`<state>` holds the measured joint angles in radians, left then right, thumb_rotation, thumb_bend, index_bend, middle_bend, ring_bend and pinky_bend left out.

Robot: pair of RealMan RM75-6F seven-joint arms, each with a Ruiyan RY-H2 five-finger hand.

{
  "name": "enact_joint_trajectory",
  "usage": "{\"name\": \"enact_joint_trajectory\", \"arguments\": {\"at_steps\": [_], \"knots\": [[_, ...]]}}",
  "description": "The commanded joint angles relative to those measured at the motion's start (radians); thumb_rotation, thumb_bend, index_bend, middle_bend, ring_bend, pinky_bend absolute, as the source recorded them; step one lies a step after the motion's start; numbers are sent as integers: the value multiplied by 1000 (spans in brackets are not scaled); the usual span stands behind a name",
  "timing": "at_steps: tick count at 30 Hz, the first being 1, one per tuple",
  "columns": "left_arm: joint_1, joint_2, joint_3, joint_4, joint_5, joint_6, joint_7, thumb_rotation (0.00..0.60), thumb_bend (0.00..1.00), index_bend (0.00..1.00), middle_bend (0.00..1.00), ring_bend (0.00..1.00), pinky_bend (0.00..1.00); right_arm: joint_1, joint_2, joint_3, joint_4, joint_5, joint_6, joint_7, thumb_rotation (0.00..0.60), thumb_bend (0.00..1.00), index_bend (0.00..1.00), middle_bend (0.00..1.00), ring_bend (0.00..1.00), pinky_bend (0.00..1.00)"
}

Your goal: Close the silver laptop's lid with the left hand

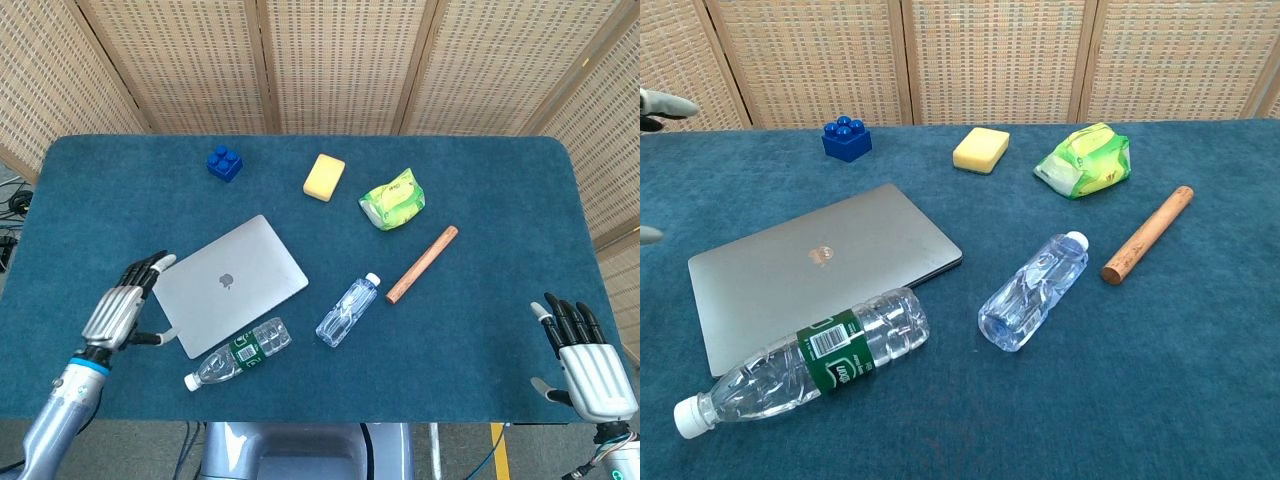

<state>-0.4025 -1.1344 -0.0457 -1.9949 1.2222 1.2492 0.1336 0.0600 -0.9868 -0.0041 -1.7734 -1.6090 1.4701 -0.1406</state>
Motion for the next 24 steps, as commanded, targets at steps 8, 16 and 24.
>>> {"name": "enact_joint_trajectory", "arguments": {"at_steps": [8, 16, 24], "knots": [[205, 21, 161, 17, 206, 284, 334, 600, 178, 0, 0, 0, 0, -2, -5, 2, 7, -8, 10, 2, 600, 0, 0, 0, 0, 0], [257, 21, 176, 16, 235, 307, 325, 600, 187, 0, 0, 0, 0, -6, -11, 2, 10, -22, 27, 3, 600, 0, 0, 0, 0, 0], [274, 25, 160, 38, 262, 306, 319, 600, 192, 0, 0, 0, 0, -10, -11, 3, 11, -37, 44, 13, 600, 0, 0, 0, 0, 0]]}}
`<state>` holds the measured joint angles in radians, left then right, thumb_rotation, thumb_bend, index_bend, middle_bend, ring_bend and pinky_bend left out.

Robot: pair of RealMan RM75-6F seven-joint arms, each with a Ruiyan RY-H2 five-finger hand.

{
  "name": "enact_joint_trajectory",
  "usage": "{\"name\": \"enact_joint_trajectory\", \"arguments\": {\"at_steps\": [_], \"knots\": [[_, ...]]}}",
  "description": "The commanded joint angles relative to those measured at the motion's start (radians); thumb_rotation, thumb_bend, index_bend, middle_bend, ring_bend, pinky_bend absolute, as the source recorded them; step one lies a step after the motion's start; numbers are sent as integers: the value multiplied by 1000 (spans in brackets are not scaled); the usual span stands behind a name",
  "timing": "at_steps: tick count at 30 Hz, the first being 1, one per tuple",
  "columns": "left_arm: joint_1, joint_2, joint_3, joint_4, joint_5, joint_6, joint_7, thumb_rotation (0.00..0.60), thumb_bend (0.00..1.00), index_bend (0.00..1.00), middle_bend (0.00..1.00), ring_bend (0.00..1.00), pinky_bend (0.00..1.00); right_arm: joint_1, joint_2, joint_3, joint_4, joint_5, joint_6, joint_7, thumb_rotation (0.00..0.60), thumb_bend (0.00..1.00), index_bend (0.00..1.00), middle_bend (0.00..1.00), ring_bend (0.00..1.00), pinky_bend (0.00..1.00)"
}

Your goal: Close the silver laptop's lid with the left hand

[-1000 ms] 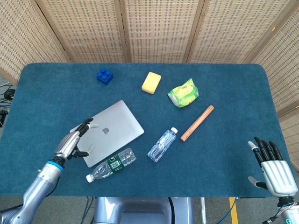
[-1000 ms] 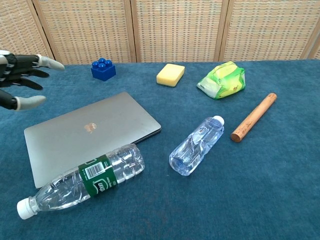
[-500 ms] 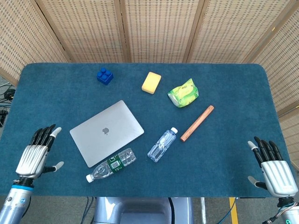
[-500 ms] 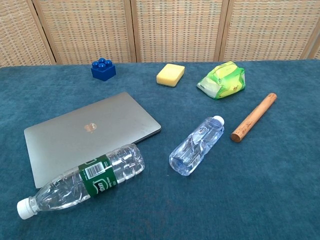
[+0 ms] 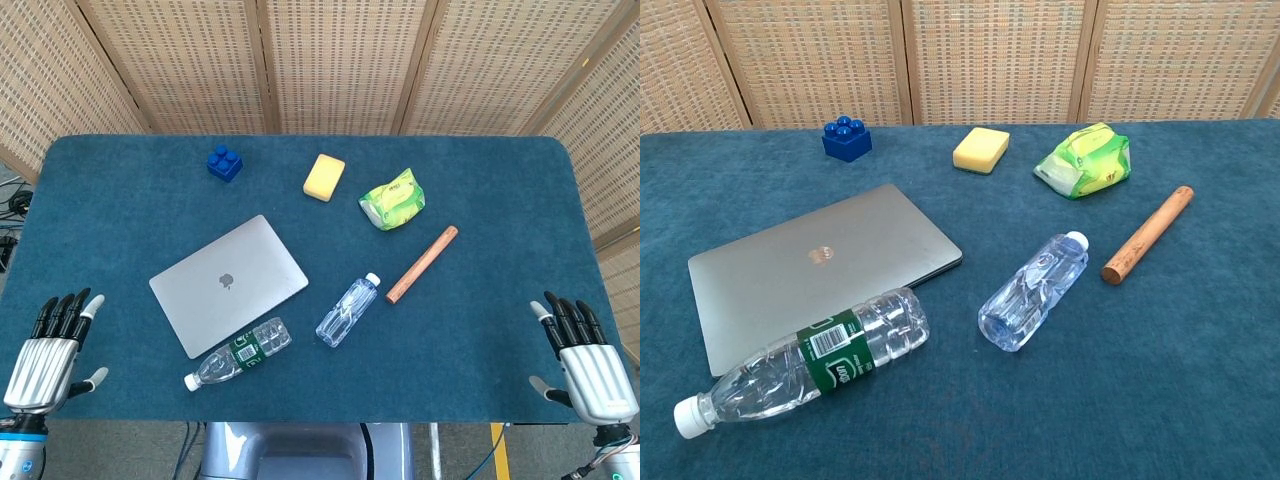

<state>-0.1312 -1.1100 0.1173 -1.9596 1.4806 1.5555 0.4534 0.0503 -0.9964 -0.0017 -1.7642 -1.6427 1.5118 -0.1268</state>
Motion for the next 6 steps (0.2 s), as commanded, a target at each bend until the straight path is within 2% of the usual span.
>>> {"name": "enact_joint_trajectory", "arguments": {"at_steps": [1, 6], "knots": [[5, 1, -5, 3, 7, 0, -1, 600, 192, 0, 0, 0, 0, -1, -3, 1, 3, -4, 5, -2, 600, 0, 0, 0, 0, 0], [16, 4, -15, 3, 19, 7, -7, 600, 193, 0, 0, 0, 0, -5, -15, 6, 18, -14, 24, 0, 600, 0, 0, 0, 0, 0]]}}
